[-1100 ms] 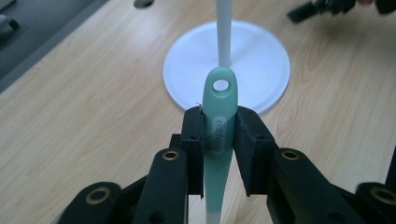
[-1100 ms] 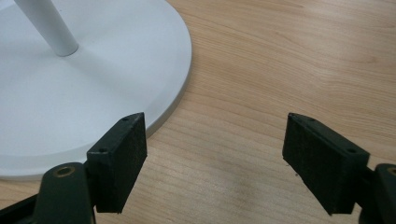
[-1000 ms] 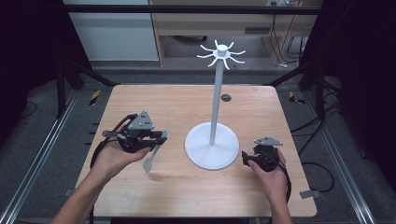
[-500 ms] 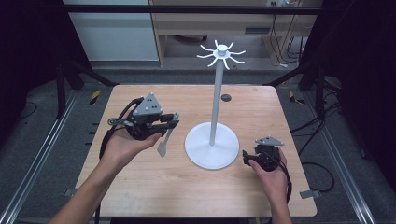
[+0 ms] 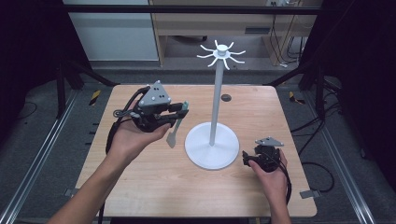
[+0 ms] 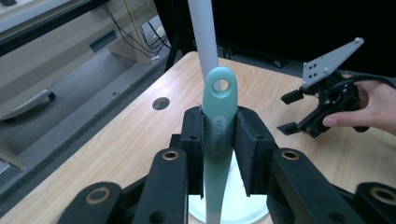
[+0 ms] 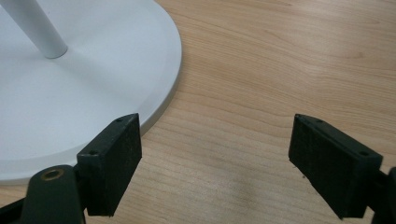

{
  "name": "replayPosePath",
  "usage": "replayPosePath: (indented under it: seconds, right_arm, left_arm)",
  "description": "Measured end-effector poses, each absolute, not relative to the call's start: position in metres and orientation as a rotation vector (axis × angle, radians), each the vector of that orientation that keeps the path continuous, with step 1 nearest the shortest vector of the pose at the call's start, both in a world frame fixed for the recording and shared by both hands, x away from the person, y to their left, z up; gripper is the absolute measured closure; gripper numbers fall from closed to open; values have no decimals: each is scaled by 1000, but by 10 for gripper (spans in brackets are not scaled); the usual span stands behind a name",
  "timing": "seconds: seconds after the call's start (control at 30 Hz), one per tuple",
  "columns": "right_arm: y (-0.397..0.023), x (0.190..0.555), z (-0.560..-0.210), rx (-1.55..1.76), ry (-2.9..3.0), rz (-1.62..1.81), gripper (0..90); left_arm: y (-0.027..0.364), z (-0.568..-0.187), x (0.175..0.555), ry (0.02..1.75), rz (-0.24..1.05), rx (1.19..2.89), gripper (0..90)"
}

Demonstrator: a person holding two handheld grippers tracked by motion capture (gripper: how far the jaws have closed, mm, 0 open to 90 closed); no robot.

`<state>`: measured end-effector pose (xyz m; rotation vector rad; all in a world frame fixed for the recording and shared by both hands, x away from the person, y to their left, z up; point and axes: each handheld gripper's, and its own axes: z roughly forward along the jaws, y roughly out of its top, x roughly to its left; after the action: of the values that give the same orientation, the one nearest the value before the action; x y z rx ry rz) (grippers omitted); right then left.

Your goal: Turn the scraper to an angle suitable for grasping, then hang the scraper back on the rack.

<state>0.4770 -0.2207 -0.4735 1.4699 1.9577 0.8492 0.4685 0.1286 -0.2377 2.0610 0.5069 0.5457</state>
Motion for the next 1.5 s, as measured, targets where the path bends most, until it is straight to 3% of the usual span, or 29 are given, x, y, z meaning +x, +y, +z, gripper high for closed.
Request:
replayPosePath:
  seconds: [1.5]
  right_arm:
    - [-219,479,-473,1450,2001,850,174]
  left_arm:
    - [93,-180,460,527,613,1898,739]
